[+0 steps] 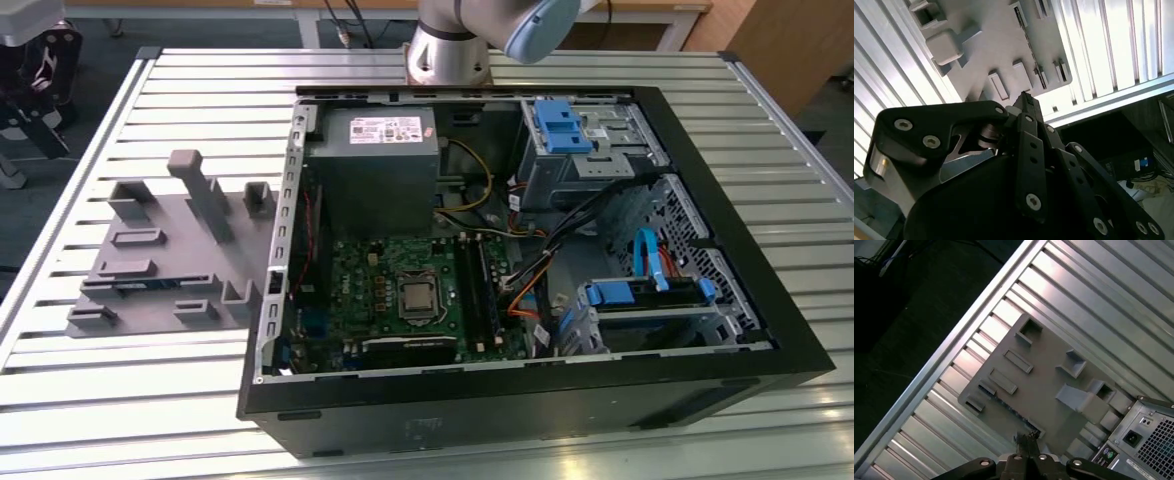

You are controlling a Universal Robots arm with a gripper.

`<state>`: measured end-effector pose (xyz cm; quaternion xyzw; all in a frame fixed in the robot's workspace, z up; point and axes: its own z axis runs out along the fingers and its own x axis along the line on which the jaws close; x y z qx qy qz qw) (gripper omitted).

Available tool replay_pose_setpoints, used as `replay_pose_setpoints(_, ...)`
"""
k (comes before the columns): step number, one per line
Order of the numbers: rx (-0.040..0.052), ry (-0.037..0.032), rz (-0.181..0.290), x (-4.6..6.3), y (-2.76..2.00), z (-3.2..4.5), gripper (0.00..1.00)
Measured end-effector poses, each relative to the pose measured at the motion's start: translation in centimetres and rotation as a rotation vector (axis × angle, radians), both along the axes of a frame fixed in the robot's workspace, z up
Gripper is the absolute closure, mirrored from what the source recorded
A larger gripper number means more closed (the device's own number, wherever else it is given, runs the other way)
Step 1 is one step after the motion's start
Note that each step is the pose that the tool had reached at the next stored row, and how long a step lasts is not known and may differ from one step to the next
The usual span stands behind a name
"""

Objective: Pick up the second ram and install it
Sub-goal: 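Pick up the second ram and move it above second insertion slot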

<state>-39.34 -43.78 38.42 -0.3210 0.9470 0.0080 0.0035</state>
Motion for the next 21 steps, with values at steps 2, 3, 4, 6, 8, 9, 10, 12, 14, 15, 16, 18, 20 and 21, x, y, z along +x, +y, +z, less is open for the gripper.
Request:
replay_pose_setpoints(2,0.0,0.0,0.013,0.0,0.0,0.0,0.89)
replay_pose_setpoints(3,0.0,0.0,0.019,0.0,0.0,-0.01,0.89)
replay_pose_setpoints(4,0.0,0.0,0.025,0.0,0.0,-0.01,0.89)
replay_pose_setpoints(6,0.0,0.0,0.041,0.0,0.0,-0.02,0.89)
replay_pose_setpoints(8,0.0,-0.0001,0.06,0.0,-0.01,-0.02,0.89)
replay_pose_setpoints(9,0.0,0.0,0.071,0.0,-0.01,-0.02,0.89)
replay_pose_setpoints(10,0.0,0.0,0.08,0.0,-0.01,-0.03,0.89)
replay_pose_setpoints(12,0.0,0.0,0.096,0.0,-0.01,-0.03,0.89)
replay_pose_setpoints(14,0.0,0.0,0.109,0.0,-0.02,-0.03,0.89)
replay_pose_setpoints(15,0.0,0.0,0.115,0.0,-0.02,-0.03,0.89)
replay_pose_setpoints(16,0.0,0.0,0.121,0.0,-0.02,-0.04,0.89)
replay_pose_setpoints(18,0.0,0.0,0.133,0.0,-0.03,-0.05,0.89)
replay_pose_setpoints(20,-0.0001,0.0,0.148,0.0,-0.03,-0.06,0.89)
replay_pose_setpoints(21,0.0,0.0,0.155,0.0,-0.03,-0.07,0.89)
